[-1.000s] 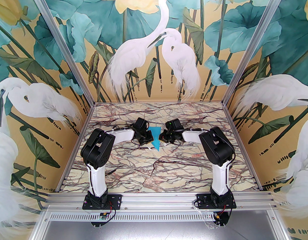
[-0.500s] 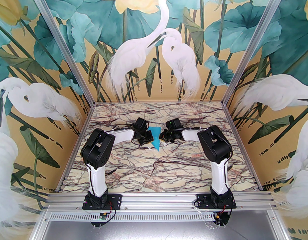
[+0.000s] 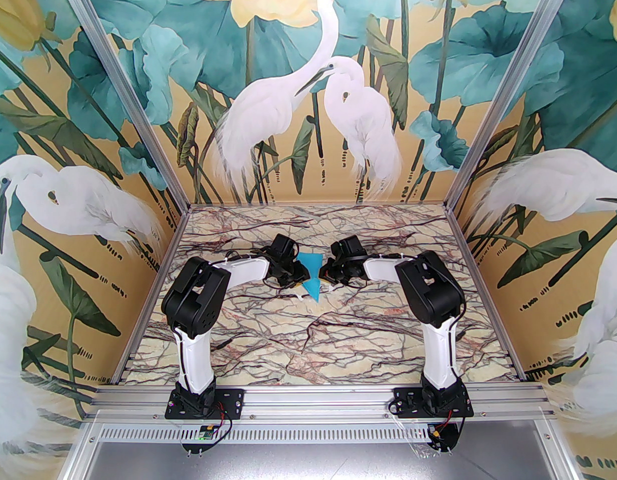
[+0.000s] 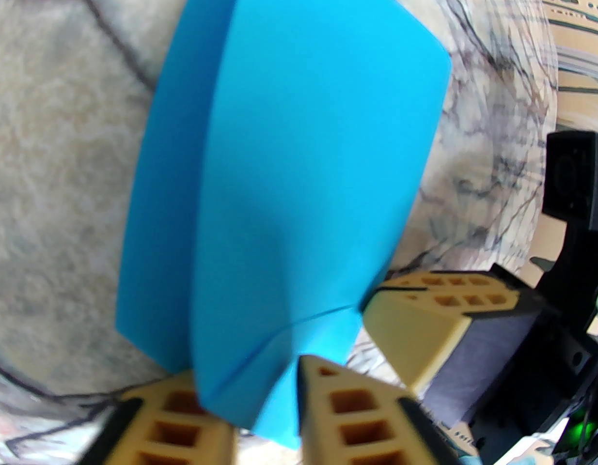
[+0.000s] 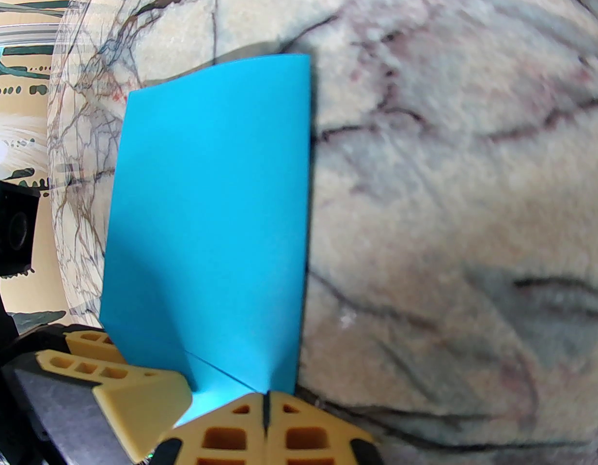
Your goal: Fold a paper plane with a square sheet of paper (fold left side to right side)
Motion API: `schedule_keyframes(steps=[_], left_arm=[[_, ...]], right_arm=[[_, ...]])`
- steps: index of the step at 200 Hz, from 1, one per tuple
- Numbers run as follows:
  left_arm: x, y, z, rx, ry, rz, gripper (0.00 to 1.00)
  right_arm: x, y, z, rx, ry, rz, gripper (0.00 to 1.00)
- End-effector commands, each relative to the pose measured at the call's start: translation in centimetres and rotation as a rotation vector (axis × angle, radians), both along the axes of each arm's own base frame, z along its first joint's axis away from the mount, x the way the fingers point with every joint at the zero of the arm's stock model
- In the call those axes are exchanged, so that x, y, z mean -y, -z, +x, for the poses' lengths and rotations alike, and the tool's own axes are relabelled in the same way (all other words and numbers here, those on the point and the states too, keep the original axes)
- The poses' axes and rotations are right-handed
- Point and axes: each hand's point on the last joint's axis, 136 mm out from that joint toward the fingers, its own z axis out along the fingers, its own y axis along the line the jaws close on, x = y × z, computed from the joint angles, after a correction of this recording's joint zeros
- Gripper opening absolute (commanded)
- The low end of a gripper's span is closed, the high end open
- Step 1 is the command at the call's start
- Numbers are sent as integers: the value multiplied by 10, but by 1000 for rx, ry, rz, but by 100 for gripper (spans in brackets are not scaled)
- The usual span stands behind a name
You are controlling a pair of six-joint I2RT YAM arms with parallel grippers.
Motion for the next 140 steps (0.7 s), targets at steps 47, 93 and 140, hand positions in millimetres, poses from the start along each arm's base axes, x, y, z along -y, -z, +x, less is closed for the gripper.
schedule_keyframes(steps=[47,93,140], left_arm=[[1,-52,19,147,-33,-86,36],[14,-65,24,184,-14,-169,38],[22,-65,24,183,-4,-220,39]], right_arm=[[13,27,-12,-69,9,-95,0],[13,27,-12,-70,6,-101,0],[13,29,-13,-76,3,-104,0]])
